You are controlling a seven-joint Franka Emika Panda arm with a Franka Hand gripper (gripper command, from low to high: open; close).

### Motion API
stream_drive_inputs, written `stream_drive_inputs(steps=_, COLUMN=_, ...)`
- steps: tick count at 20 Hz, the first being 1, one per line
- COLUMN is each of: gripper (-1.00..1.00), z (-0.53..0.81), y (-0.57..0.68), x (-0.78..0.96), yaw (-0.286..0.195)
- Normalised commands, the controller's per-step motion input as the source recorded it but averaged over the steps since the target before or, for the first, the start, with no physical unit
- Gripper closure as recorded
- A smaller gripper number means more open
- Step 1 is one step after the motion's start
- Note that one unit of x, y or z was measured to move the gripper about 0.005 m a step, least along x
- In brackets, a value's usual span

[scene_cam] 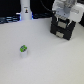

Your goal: Open the kcup holder, insert the kcup into the holder, and close the kcup holder

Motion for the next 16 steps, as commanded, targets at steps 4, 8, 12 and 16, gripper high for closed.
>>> stream_drive_inputs(steps=4, gripper=1.00, z=0.13, y=-0.19, x=0.74, yaw=-0.032)
stream_drive_inputs(steps=8, gripper=1.00, z=0.20, y=-0.30, x=0.84, yaw=-0.063)
stream_drive_inputs(steps=12, gripper=1.00, z=0.15, y=-0.36, x=0.92, yaw=-0.079)
stream_drive_inputs(steps=16, gripper=1.00, z=0.08, y=-0.36, x=0.92, yaw=-0.085)
